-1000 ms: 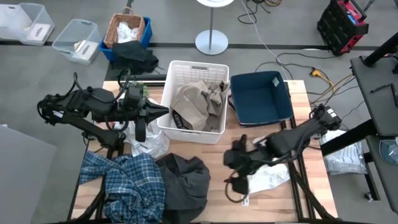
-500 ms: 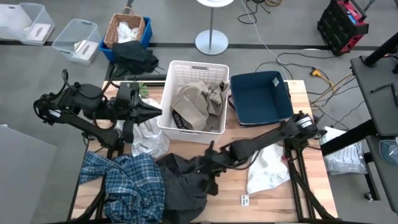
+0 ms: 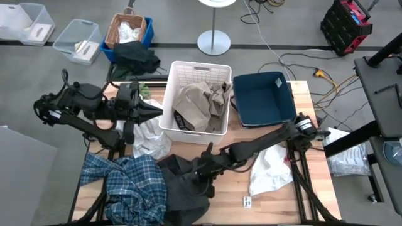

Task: Sort clothes
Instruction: Put the black pants into the white bin

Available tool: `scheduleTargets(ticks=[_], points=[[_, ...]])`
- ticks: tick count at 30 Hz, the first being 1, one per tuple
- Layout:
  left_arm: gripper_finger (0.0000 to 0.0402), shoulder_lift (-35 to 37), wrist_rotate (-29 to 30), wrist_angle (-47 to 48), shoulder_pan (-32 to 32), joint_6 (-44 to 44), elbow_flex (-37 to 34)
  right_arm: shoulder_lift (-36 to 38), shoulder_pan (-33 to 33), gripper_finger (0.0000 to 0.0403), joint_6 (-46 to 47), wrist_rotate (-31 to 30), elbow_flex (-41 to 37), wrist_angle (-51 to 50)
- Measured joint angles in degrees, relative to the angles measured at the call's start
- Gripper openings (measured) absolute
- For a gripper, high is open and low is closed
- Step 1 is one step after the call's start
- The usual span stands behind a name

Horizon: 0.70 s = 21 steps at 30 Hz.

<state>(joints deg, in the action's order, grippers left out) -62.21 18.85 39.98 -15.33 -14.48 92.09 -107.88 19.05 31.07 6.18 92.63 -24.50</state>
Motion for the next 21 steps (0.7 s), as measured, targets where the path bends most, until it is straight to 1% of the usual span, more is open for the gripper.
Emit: scheduleTargets(ticks=[2, 3, 6, 8, 10, 15, 18, 21], points=[[0.0006, 0.37, 0.0, -0.16, 0.0, 0.03, 0.0, 3.44, -0.08, 0.0017, -0.36, -0.93, -0.01, 2.68], [0.0006, 0.47, 0.0, -0.4, 0.0, 0.04, 0.0, 5.03, -0.21, 0.0017, -0.92, -2.32, 0.13, 3.92], [0.0006, 0.88, 0.0, -1.54, 0.0, 0.31, 0.02, 9.32, -1.03, 0.0016, -6.4, -8.82, 4.06, 5.03], [0.0006, 1.09, 0.03, -3.66, 0.0, 0.88, 0.02, 10.46, -1.96, 0.0016, -12.74, -13.75, 9.2, 5.51], [0.0006, 1.2, 0.03, -6.03, 0.0, 1.76, 0.03, 10.58, -2.81, 0.0015, -21.05, -18.26, 15.55, 6.87], [0.0006, 2.24, 0.02, -15.03, 0.0, 2.17, 0.17, 8.16, -5.02, 0.0015, -42.53, -26.57, 31.69, 10.61], [0.0006, 3.09, -0.57, -18.77, 0.0, 2.05, 1.1, 5.84, -7.22, 0.0015, -53.24, -29.48, 38.12, 14.88], [0.0006, 3.4, -1.44, -19.72, 0.0, 1.46, 3.27, 3.16, -11.12, 0.0015, -61.64, -36.3, 42.39, 17.92]])
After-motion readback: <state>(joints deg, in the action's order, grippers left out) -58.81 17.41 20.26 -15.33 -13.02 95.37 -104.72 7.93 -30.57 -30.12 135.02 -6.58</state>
